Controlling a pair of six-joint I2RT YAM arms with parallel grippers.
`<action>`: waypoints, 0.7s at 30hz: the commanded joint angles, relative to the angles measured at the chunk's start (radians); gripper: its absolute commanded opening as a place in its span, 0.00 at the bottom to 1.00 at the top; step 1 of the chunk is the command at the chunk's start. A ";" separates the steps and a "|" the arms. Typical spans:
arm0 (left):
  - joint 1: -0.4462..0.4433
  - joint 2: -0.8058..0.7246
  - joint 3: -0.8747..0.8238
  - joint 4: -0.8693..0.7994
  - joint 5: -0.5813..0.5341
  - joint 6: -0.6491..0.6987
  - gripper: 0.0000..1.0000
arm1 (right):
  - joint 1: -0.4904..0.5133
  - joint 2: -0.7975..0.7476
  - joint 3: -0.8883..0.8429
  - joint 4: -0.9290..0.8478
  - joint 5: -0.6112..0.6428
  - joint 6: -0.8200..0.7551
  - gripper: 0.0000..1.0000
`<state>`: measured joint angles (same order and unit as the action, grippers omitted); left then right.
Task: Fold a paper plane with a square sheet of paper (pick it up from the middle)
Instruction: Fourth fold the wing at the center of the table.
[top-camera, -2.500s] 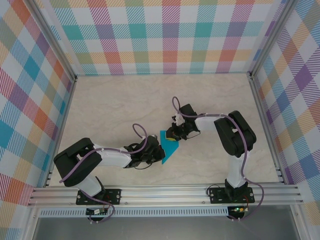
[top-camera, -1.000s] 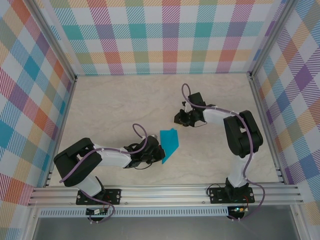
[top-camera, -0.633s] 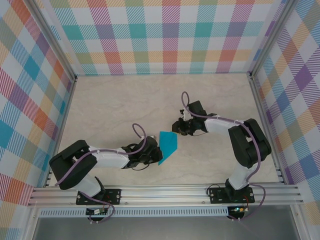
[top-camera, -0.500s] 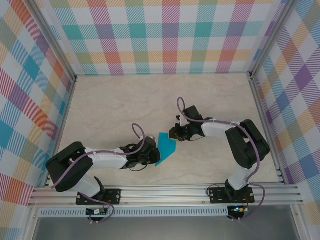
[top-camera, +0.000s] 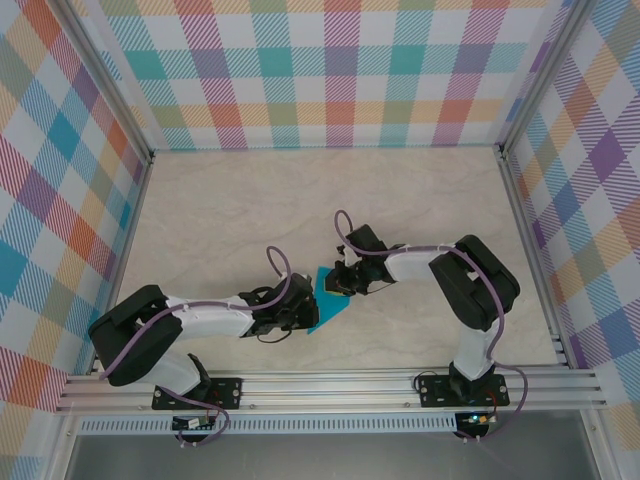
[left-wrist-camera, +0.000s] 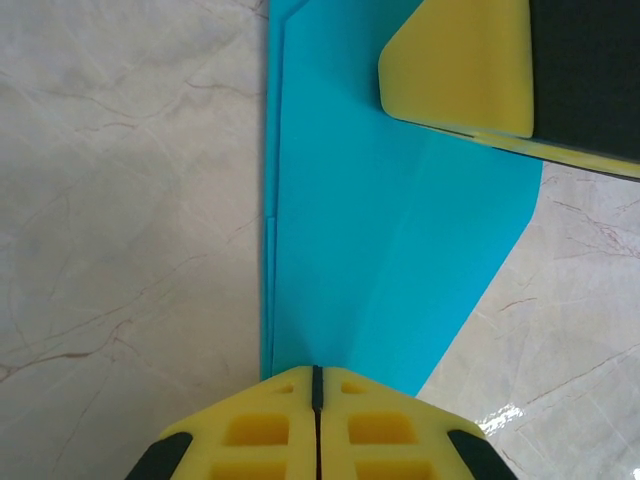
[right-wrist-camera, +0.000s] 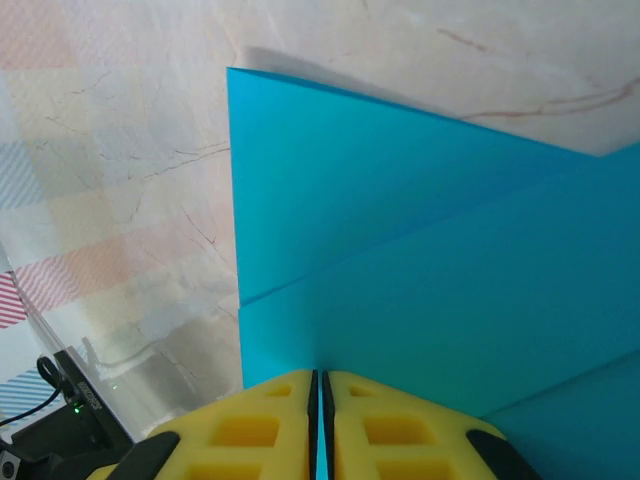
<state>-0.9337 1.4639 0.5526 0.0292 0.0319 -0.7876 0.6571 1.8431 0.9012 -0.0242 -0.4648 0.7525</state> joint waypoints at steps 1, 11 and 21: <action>-0.004 0.014 -0.002 -0.208 -0.008 0.030 0.07 | 0.001 0.022 0.003 -0.036 0.070 -0.008 0.12; 0.034 -0.078 0.106 -0.160 0.038 -0.034 0.13 | 0.001 0.029 -0.012 -0.057 0.095 -0.003 0.12; 0.091 0.024 0.077 0.081 0.107 -0.170 0.11 | 0.001 0.030 -0.021 -0.031 0.086 0.022 0.12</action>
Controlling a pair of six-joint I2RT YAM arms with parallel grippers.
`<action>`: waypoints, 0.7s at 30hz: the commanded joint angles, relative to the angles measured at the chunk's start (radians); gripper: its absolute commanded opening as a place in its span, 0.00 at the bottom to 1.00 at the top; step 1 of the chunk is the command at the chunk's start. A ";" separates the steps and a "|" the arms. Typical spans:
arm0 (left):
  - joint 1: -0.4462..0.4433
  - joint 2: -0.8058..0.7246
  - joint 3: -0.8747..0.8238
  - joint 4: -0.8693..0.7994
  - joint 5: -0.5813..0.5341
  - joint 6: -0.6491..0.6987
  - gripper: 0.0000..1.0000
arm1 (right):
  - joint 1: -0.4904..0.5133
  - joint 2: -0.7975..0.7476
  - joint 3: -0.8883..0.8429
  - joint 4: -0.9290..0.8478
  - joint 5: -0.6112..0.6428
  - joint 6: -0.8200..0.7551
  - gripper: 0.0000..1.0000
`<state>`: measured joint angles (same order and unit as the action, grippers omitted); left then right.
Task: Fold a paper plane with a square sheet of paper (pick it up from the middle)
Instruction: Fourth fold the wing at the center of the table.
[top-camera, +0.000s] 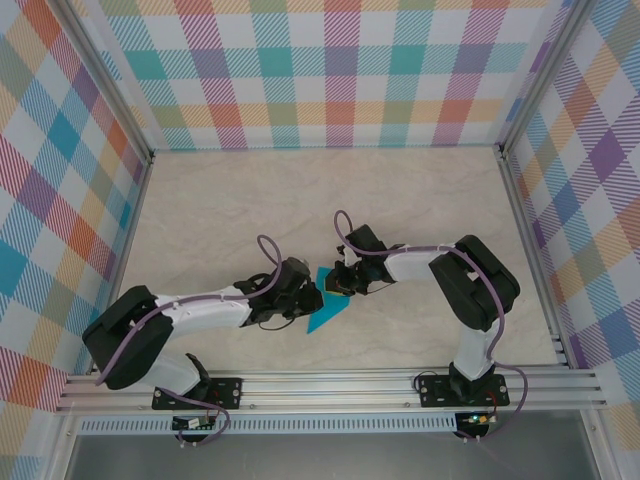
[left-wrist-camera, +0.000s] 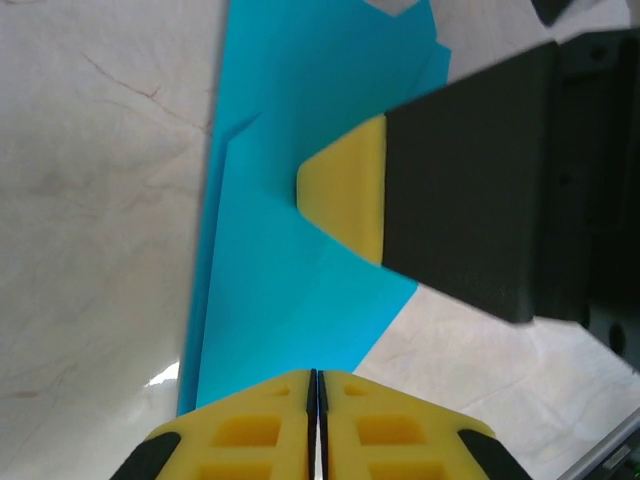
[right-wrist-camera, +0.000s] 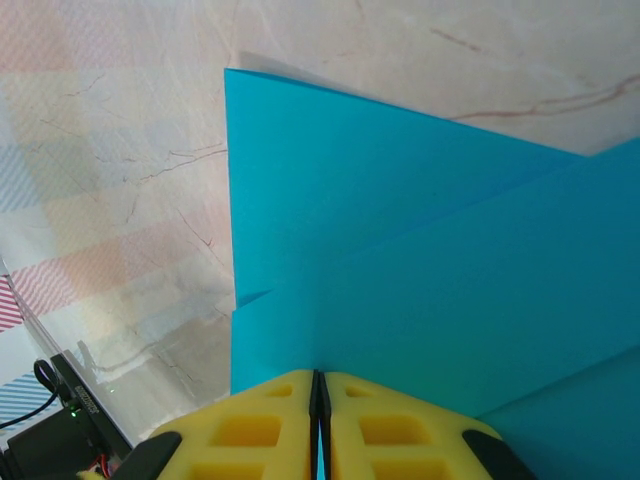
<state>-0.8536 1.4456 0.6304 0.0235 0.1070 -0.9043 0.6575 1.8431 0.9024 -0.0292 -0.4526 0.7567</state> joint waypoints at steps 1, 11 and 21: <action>0.013 0.059 -0.008 0.122 0.039 -0.066 0.10 | 0.001 0.031 -0.022 -0.024 0.072 0.017 0.12; 0.015 0.119 -0.061 0.230 0.041 -0.138 0.09 | 0.000 0.045 -0.031 -0.018 0.068 0.023 0.12; 0.011 0.137 -0.136 0.183 0.120 -0.148 0.09 | 0.001 0.050 -0.022 -0.051 0.084 0.016 0.12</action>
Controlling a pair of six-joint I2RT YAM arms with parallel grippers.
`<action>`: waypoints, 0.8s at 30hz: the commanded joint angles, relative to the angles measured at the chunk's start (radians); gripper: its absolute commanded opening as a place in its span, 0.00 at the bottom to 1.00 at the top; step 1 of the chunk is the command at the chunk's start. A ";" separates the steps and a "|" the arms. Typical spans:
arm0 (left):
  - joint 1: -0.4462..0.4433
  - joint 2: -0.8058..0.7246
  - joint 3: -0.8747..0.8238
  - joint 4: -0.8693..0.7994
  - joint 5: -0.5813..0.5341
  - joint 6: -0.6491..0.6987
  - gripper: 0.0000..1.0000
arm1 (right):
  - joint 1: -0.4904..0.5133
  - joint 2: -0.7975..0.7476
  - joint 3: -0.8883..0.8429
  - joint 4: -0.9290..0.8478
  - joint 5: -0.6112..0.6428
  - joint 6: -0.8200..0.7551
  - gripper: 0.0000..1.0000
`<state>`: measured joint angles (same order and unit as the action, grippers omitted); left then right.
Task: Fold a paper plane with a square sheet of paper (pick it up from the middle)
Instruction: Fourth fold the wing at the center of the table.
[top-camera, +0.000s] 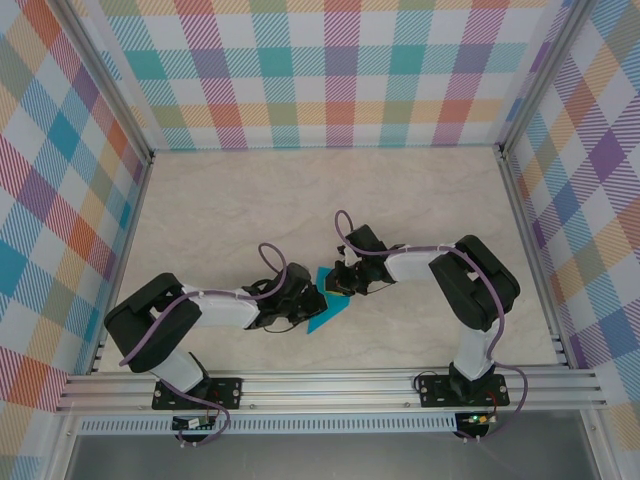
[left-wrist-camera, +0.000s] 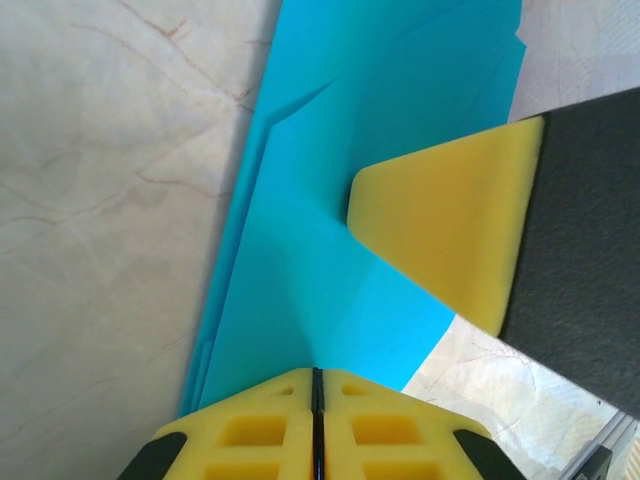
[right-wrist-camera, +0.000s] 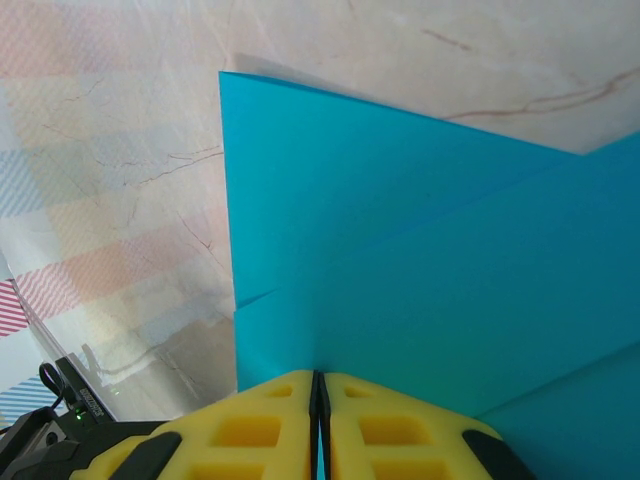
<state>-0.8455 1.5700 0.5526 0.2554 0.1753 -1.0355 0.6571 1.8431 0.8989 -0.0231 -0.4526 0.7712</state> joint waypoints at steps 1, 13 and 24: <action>0.002 0.004 -0.075 -0.051 0.060 -0.016 0.10 | 0.001 0.049 -0.018 -0.061 0.087 0.002 0.12; -0.007 -0.208 -0.194 -0.203 0.082 0.039 0.18 | 0.001 0.038 -0.015 -0.087 0.109 0.002 0.12; 0.003 -0.451 -0.142 -0.290 -0.014 0.060 0.26 | 0.001 0.041 -0.018 -0.080 0.104 0.007 0.12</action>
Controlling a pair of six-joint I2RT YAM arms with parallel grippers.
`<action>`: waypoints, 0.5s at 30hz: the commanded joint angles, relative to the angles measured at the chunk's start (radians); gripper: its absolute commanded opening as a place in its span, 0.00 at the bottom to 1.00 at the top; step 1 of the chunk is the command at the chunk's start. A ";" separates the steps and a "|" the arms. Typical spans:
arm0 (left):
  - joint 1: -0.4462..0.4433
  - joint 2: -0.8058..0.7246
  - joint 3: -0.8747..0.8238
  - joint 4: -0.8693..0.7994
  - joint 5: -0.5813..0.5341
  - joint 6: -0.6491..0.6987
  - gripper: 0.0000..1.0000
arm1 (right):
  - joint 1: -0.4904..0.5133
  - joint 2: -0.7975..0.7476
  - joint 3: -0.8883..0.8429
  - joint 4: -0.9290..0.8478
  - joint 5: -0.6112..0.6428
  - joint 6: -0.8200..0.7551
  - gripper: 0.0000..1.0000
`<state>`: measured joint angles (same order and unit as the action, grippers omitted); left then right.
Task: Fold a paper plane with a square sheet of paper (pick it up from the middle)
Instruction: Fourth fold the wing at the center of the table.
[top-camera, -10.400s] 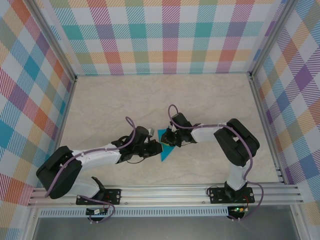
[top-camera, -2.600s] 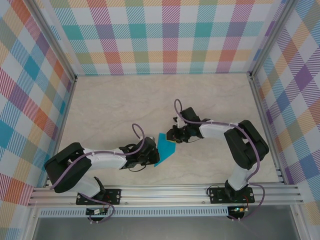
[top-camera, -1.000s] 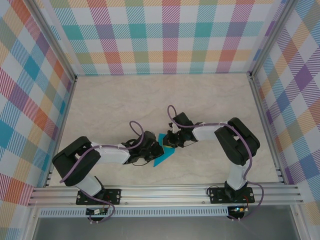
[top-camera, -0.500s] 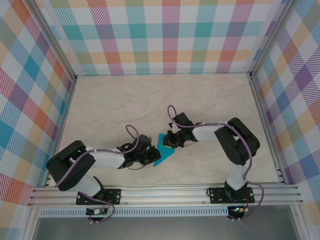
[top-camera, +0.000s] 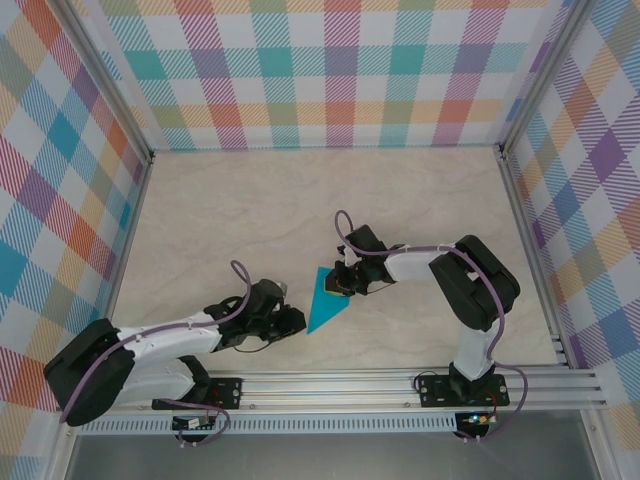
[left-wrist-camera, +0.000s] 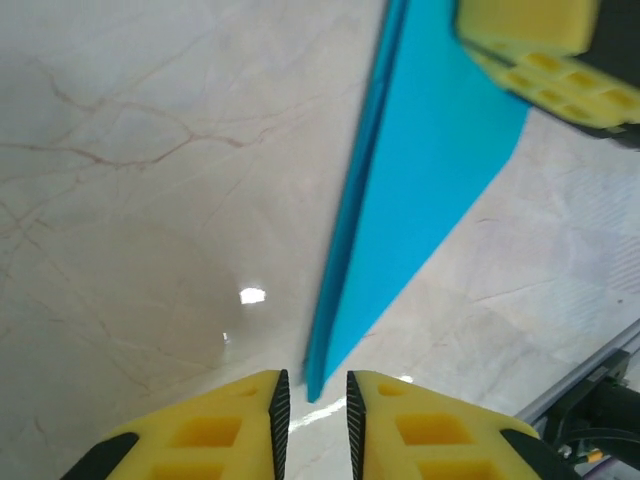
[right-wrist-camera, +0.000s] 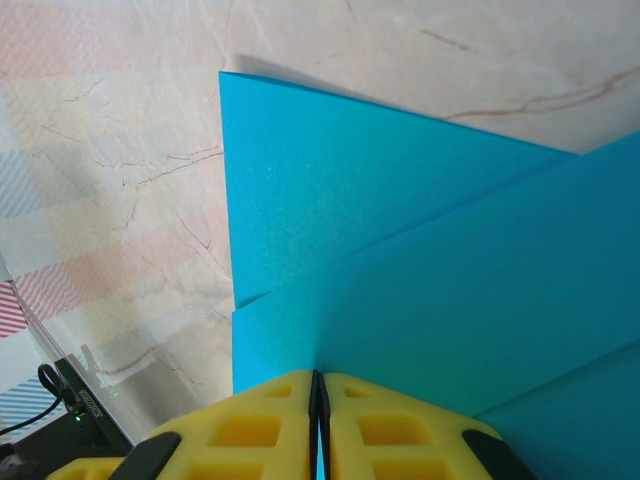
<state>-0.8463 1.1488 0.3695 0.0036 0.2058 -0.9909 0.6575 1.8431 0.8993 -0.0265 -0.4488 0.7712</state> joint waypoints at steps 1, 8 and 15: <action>0.007 -0.024 0.049 -0.005 -0.044 0.012 0.26 | 0.001 0.041 -0.019 -0.076 0.100 0.008 0.12; 0.008 0.199 0.148 0.160 0.010 -0.014 0.23 | 0.001 0.044 -0.016 -0.079 0.095 0.004 0.12; -0.009 0.315 0.147 0.160 -0.028 -0.058 0.20 | 0.001 0.050 -0.013 -0.081 0.091 0.000 0.12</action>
<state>-0.8467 1.4536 0.5243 0.1413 0.1894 -1.0252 0.6575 1.8431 0.9001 -0.0269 -0.4492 0.7712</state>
